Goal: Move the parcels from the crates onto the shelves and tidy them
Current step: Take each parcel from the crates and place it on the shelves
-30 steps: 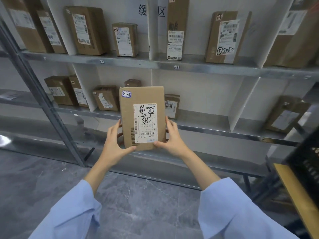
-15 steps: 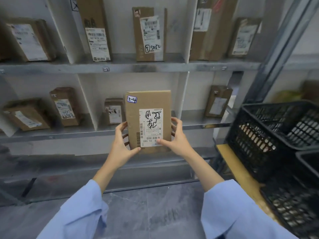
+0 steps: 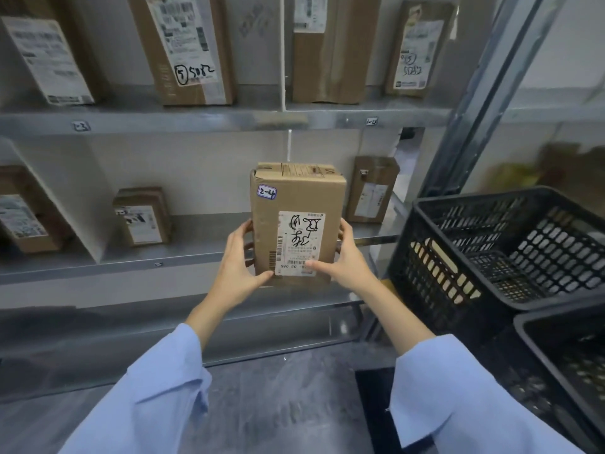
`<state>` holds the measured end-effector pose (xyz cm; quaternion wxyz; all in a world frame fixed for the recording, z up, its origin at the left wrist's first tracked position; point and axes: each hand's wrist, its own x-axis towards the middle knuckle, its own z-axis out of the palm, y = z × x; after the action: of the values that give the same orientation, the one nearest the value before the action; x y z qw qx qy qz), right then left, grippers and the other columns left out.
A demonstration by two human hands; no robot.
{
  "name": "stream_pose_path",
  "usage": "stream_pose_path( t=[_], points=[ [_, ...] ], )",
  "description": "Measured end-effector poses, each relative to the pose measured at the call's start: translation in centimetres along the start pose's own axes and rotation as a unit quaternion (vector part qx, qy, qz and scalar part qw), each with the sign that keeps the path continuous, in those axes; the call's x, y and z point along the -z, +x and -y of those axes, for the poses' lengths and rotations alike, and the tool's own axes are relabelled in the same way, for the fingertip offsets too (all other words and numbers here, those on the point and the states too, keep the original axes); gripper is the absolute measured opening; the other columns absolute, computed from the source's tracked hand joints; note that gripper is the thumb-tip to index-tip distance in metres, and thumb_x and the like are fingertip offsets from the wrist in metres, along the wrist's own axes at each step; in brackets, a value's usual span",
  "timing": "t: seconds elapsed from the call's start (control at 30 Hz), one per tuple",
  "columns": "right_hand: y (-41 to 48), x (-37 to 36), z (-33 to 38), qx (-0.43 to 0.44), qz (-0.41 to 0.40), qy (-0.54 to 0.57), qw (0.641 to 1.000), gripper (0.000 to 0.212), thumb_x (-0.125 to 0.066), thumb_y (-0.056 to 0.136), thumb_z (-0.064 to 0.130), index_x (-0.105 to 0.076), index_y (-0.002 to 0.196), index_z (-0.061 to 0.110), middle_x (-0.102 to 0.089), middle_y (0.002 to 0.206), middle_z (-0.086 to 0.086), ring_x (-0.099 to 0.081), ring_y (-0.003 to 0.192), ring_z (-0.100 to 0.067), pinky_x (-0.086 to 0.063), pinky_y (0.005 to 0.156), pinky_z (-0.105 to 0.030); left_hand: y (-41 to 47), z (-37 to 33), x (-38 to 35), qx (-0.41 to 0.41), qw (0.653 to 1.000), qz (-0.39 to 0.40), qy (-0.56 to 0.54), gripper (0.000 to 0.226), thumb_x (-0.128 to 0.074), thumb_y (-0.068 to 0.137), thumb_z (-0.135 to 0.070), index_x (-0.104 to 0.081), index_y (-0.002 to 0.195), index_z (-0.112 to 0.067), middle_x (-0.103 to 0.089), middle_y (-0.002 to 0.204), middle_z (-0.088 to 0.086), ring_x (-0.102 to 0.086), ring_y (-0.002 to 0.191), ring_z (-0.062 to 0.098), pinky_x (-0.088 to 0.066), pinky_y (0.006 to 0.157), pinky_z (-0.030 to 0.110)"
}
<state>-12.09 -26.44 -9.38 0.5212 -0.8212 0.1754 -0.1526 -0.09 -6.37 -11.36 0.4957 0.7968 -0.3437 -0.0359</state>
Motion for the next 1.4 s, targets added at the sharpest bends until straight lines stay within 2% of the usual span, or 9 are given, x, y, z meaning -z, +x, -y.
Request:
stream_pose_path(
  t=[0.1, 0.33, 0.53, 0.63, 0.73, 0.87, 1.0, 1.1, 1.4],
  points=[
    [1.2, 1.9, -1.8, -0.016, 0.002, 0.013, 1.000, 0.110, -0.086, 0.074, 0.025, -0.009, 0.153, 0.024, -0.043, 0.145, 0.009, -0.044, 0.131, -0.011, -0.040, 0.109, -0.036, 1.5, 0.1, -2.3, 0.002, 1.000, 0.012, -0.006, 0.106, -0.086, 0.072, -0.012, -0.019, 0.153, -0.025, -0.029, 0.149, -0.008, -0.036, 0.117, -0.026, -0.037, 0.090, 0.000],
    [3.5, 4.3, -5.0, -0.035, -0.029, 0.030, 0.999, 0.108, -0.089, 0.069, 0.029, -0.019, 0.151, 0.025, -0.048, 0.143, 0.004, -0.046, 0.125, -0.008, -0.039, 0.101, -0.023, 4.6, 0.9, -5.0, -0.008, 0.998, 0.053, 0.023, 0.106, -0.085, 0.074, -0.020, -0.017, 0.155, -0.028, -0.039, 0.147, -0.005, -0.043, 0.125, -0.006, -0.043, 0.103, 0.026],
    [5.1, 5.6, -7.2, -0.034, -0.071, 0.035, 0.996, 0.106, -0.089, 0.068, 0.029, -0.023, 0.150, 0.024, -0.046, 0.146, 0.006, -0.044, 0.129, -0.006, -0.038, 0.106, -0.025, 7.7, 1.8, -6.8, -0.025, 0.994, 0.090, 0.054, 0.104, -0.081, 0.077, -0.030, -0.012, 0.155, -0.032, -0.034, 0.154, -0.009, -0.040, 0.133, 0.003, -0.039, 0.111, 0.036],
    [6.3, 6.6, -8.0, -0.035, -0.087, 0.027, 0.995, 0.105, -0.088, 0.069, 0.030, -0.023, 0.151, 0.022, -0.047, 0.147, 0.004, -0.042, 0.131, -0.005, -0.036, 0.110, -0.029, 9.3, 1.6, -7.4, -0.047, 0.991, 0.103, 0.070, 0.100, -0.078, 0.080, -0.031, -0.012, 0.156, -0.033, -0.033, 0.153, -0.010, -0.037, 0.134, 0.001, -0.039, 0.111, 0.035],
    [7.4, 7.1, -9.0, -0.038, -0.113, 0.036, 0.992, 0.105, -0.088, 0.071, 0.030, -0.021, 0.152, 0.023, -0.047, 0.148, 0.003, -0.044, 0.135, -0.010, -0.037, 0.114, -0.033, 10.4, 1.5, -7.3, -0.072, 0.983, 0.096, 0.137, 0.088, -0.071, 0.085, -0.035, -0.017, 0.154, -0.034, -0.035, 0.152, -0.008, -0.042, 0.133, 0.012, -0.041, 0.107, 0.038],
    [9.5, 7.3, -9.9, -0.039, -0.129, 0.045, 0.990, 0.102, -0.085, 0.075, 0.019, -0.019, 0.152, 0.020, -0.046, 0.148, 0.002, -0.043, 0.136, -0.011, -0.036, 0.114, -0.035, 11.3, 3.2, -6.7, -0.088, 0.945, 0.051, 0.309, 0.066, -0.050, 0.092, -0.051, -0.030, 0.151, -0.031, -0.043, 0.148, -0.003, -0.043, 0.130, 0.019, -0.033, 0.103, 0.040],
    [12.8, 6.5, -10.9, -0.033, -0.101, 0.034, 0.994, 0.101, -0.085, 0.075, 0.017, -0.018, 0.150, 0.028, -0.044, 0.149, 0.001, -0.040, 0.137, -0.009, -0.034, 0.114, -0.035, 11.7, 6.2, -6.1, -0.063, 0.909, 0.036, 0.411, 0.064, -0.032, 0.092, -0.058, -0.040, 0.147, -0.026, -0.046, 0.148, 0.001, -0.042, 0.132, 0.024, -0.032, 0.102, 0.045],
    [15.8, 5.5, -11.9, -0.020, -0.076, 0.017, 0.997, 0.102, -0.085, 0.075, 0.018, -0.017, 0.148, 0.035, -0.039, 0.154, 0.001, -0.035, 0.142, -0.013, -0.031, 0.115, -0.039, 12.3, 7.9, -6.3, -0.051, 0.893, 0.044, 0.446, 0.065, -0.029, 0.093, -0.058, -0.042, 0.147, -0.023, -0.044, 0.150, 0.005, -0.042, 0.134, 0.029, -0.029, 0.102, 0.046],
    [24.3, 2.8, -16.5, -0.031, -0.074, -0.002, 0.997, 0.111, -0.088, 0.071, 0.026, -0.014, 0.153, 0.025, -0.042, 0.152, -0.003, -0.038, 0.140, -0.023, -0.031, 0.117, -0.050, 14.5, 11.5, -8.5, -0.001, 0.882, 0.048, 0.470, 0.067, -0.028, 0.093, -0.057, -0.040, 0.148, -0.021, -0.044, 0.150, 0.007, -0.043, 0.134, 0.032, -0.028, 0.103, 0.045]
  ],
)
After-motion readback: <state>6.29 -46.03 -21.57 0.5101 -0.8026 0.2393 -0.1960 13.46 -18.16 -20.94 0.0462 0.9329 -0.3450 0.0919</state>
